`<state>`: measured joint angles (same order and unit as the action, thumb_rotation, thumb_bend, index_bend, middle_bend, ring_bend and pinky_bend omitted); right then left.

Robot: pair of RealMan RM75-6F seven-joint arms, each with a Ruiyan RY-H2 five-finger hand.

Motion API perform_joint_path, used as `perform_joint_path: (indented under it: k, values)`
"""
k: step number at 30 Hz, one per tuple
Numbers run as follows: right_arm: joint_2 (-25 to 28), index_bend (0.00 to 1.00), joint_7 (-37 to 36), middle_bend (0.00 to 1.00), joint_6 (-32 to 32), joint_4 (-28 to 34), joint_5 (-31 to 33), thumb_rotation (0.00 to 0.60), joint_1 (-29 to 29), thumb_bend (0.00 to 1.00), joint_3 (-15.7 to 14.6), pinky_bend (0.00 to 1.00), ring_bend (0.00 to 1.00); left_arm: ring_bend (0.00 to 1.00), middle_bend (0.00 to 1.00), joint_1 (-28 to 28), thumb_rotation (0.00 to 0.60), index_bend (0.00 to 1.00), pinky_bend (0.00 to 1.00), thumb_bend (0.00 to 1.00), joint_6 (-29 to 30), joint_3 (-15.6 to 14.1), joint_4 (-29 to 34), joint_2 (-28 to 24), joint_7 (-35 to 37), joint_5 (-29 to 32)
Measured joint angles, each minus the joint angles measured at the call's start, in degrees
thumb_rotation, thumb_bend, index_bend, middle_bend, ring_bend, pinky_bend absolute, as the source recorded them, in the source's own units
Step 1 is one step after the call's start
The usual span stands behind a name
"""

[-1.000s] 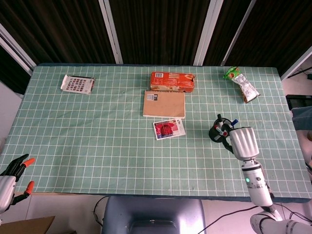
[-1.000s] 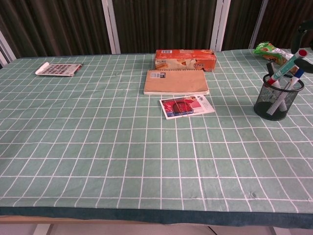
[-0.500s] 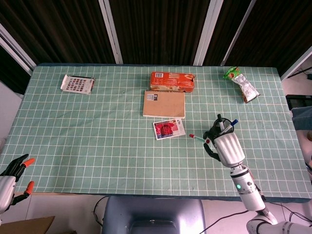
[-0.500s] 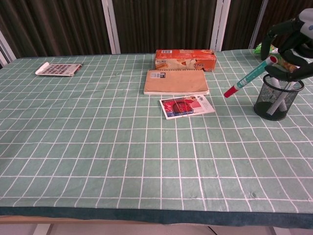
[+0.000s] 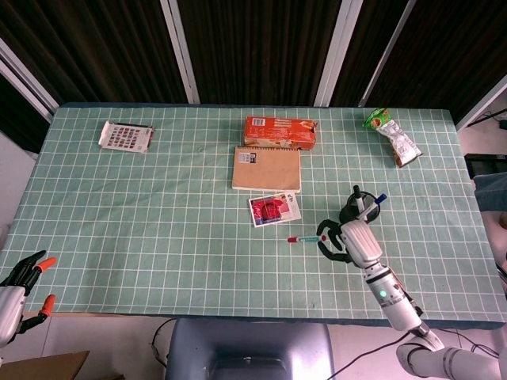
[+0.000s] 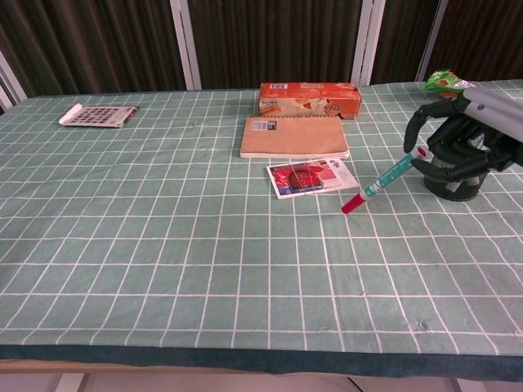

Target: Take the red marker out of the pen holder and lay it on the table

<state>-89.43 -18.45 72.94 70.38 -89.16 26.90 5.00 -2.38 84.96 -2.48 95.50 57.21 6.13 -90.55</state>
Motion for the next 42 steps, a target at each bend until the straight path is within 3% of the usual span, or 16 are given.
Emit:
perform_joint_path:
  k: [6,9,15,18,23,26,28,32,34,37,42]
  values:
    - [2.1,0.61,5.8,1.0,-2.9,1.8,2.6,0.6,-0.3,0.95,-0.6,1.0,1.0,0.1,0.07,-0.1,0.6,0.19,0.38,0.44,-0.2,0.0,0.0,0.0,0.0,0.0]
    - [3.5,0.51,11.4,1.0,-3.8,3.9,4.3,0.6,-0.6,0.86,-0.6,1.0,1.0,0.1,0.07,-0.2,0.6,0.19,0.38,0.44,-0.4,0.0,0.1,0.0,-0.1,0.1]
    - [6.1,0.34,25.9,1.0,-4.3,9.4,8.6,0.6,-1.7,0.56,-0.3,0.97,1.0,0.1,0.07,-0.2,0.6,0.19,0.38,0.44,-0.6,0.0,0.1,-0.1,0.0,0.2]
    - [7.0,0.3,34.9,0.99,-3.4,12.5,10.9,0.6,-2.5,0.48,0.0,0.96,1.0,0.1,0.07,-0.2,0.6,0.19,0.38,0.44,-0.6,0.0,0.1,-0.1,0.1,0.2]
    - [7.9,0.32,43.9,0.93,1.3,17.1,11.4,0.6,-4.2,0.46,0.3,0.92,0.99,0.1,0.07,-0.2,0.6,0.19,0.38,0.44,-0.6,0.0,0.1,-0.2,0.3,0.2]
    - [8.0,0.42,42.9,0.81,7.3,17.7,8.0,0.6,-6.0,0.45,0.1,0.82,0.87,0.1,0.07,-0.2,0.6,0.19,0.38,0.44,-0.6,0.0,0.0,-0.2,0.5,0.3]
    - [8.3,0.45,42.2,0.68,11.7,18.3,6.0,0.6,-7.6,0.43,-0.2,0.74,0.73,0.1,0.07,-0.2,0.6,0.19,0.38,0.44,-0.7,0.0,0.0,-0.2,0.6,0.3]
    - [9.9,0.38,45.3,0.45,20.2,22.1,4.1,0.6,-13.1,0.4,-1.1,0.53,0.44,0.1,0.07,-0.2,0.6,0.19,0.38,0.44,-0.8,0.0,0.1,-0.3,0.4,0.4]
    - [11.2,0.31,47.4,0.31,21.2,24.5,5.1,0.6,-15.3,0.4,-1.5,0.36,0.28,0.1,0.07,-0.2,0.6,0.19,0.38,0.44,-0.7,-0.1,0.2,-0.3,0.2,0.4]
    - [13.7,0.24,48.2,0.21,20.9,27.1,8.1,0.6,-17.5,0.4,-2.0,0.25,0.17,0.1,0.07,-0.2,0.6,0.19,0.38,0.44,-0.7,-0.1,0.3,-0.3,-0.2,0.3]
    - [15.3,0.23,44.3,0.19,19.3,26.8,9.4,0.6,-18.8,0.4,-2.4,0.24,0.15,0.1,0.07,-0.4,0.6,0.19,0.38,0.44,-1.0,0.1,0.4,-0.1,-0.5,0.5]
